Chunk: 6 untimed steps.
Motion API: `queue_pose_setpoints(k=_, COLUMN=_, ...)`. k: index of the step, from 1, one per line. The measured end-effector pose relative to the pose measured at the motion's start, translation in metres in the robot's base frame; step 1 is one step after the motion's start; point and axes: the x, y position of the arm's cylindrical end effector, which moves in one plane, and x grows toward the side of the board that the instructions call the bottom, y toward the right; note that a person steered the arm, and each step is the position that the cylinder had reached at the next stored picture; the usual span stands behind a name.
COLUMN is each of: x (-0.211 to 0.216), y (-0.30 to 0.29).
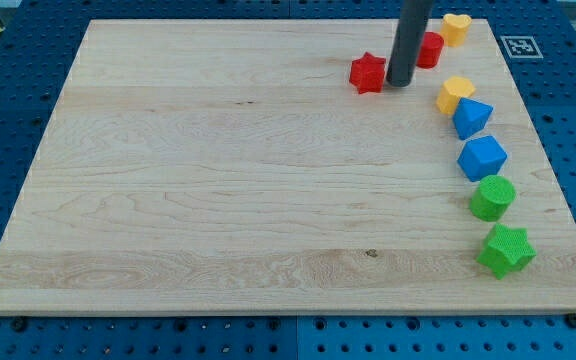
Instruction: Move the yellow hexagon and blue triangle a bit down
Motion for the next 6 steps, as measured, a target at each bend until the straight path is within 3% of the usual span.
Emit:
queue_pose_setpoints(k=2, x=0.0, y=0.074)
queue_pose_setpoints(k=3, x=0.008, y=0.083)
queue_pose_setpoints(k=6, x=0.053, y=0.046)
